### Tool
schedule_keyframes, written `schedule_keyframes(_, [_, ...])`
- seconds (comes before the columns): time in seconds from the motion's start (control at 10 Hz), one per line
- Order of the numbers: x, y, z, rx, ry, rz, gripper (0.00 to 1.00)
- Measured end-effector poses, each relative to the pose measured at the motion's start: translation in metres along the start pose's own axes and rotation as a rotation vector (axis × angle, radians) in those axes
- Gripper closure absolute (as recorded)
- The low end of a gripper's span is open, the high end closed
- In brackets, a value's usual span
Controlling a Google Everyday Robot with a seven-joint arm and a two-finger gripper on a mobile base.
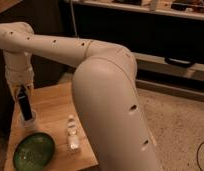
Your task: Place the eraser in the ceramic cup
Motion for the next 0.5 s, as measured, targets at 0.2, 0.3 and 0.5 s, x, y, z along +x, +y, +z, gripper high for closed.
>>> schedule_keyframes(0.2, [0.014, 0.023, 0.011, -0.014, 0.013, -0.066, 1.00])
schedule_keyframes(0.3, [0.015, 0.026, 0.015, -0.013, 0.000, -0.074, 1.00])
schedule_keyframes(0.5, [0.012, 0.021, 0.015, -0.014, -0.039, -0.070, 1.00])
